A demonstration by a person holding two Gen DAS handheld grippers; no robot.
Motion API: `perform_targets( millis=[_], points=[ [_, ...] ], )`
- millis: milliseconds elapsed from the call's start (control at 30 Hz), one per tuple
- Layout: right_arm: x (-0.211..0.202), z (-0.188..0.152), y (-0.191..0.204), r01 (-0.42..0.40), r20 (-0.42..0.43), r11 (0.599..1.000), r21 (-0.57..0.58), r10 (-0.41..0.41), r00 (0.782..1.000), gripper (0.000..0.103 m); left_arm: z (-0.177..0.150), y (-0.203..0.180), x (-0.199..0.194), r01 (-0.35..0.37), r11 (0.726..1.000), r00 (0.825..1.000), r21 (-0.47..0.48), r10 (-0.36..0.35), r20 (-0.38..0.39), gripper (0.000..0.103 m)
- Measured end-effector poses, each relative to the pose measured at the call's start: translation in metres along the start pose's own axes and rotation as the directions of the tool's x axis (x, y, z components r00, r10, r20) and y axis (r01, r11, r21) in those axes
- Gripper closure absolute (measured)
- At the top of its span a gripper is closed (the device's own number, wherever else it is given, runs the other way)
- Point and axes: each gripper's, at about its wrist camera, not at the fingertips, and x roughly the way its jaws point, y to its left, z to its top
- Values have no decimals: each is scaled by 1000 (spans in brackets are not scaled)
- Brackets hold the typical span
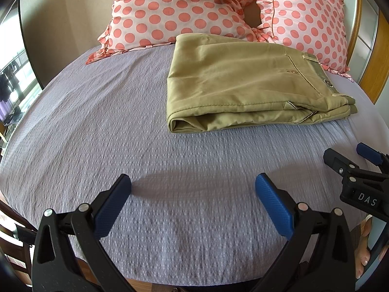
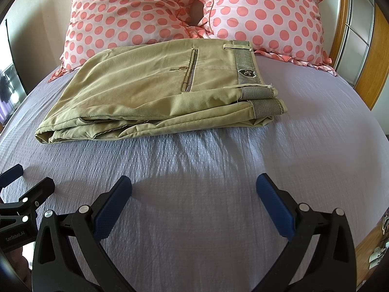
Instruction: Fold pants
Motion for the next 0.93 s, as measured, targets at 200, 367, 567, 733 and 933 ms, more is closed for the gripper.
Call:
perform_targets(
  millis=[200, 367, 567, 733, 933],
  points=[
    [0, 0, 0, -1, 1, 1000, -1, 1, 1000, 1, 0, 0, 0, 0, 1000, 1000, 0, 0, 0, 2],
    [0, 0, 0, -1, 1, 1000, -1, 1, 1000, 1, 0, 1, 0, 1, 1000, 1000, 1, -1, 0, 2],
    [1, 0, 0, -1, 1, 1000, -2, 1, 1000, 1, 0, 2, 0, -1, 1000, 1000, -3, 1, -2, 2],
    [0, 0, 0, -1, 1, 1000, -1, 1, 1000, 1, 0, 3, 1, -2, 1000, 1000, -1, 2, -5, 2],
    [0, 0, 0, -1, 1, 1000, -2, 1, 1000, 1, -2, 1, 0, -2, 1000, 1000, -1, 2, 4, 2]
  ],
)
